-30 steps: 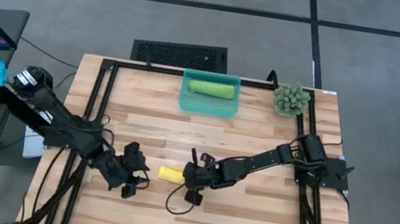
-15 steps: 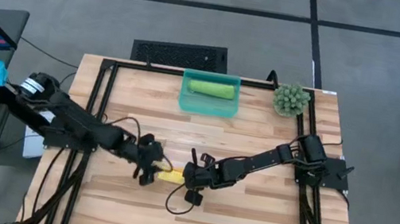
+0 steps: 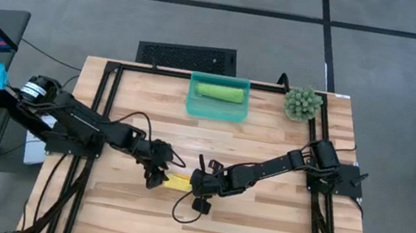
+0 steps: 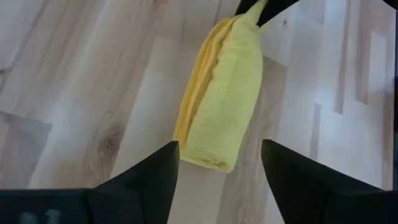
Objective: Roll microfiber towels into tight, uniform cylinder then place into a basket
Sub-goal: Put the yellow towel into the bin
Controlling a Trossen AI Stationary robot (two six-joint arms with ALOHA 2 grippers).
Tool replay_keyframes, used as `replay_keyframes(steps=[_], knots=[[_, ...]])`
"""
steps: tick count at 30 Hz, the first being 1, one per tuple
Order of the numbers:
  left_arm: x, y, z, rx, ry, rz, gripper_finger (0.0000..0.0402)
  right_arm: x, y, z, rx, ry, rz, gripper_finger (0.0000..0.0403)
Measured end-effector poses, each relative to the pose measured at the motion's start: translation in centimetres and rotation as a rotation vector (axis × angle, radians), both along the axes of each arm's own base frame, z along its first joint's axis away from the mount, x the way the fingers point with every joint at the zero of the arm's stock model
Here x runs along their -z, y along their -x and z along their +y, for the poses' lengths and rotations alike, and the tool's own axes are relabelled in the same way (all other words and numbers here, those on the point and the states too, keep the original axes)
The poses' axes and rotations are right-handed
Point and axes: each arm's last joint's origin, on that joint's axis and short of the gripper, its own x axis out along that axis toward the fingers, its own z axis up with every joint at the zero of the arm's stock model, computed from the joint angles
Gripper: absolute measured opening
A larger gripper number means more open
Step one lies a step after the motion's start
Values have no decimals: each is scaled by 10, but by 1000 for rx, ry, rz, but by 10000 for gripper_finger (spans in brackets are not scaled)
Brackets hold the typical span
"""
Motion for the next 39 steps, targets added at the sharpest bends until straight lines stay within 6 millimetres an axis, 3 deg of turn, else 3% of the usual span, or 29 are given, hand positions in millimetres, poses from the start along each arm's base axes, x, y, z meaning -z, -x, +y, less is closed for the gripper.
replay_keyframes(steps=[11,26,34,39], knots=[[0,-2,1,-7,-38,-41,236,0,0,0,0,-1,-1,40],[32,16,5,-77,31,-107,236,-1,1,2,-6,-1,-1,40],[31,15,4,-103,20,-162,236,-1,0,2,-6,-2,-2,40],[51,7,0,-93,61,-108,236,-1,0,2,-6,-2,-2,40]])
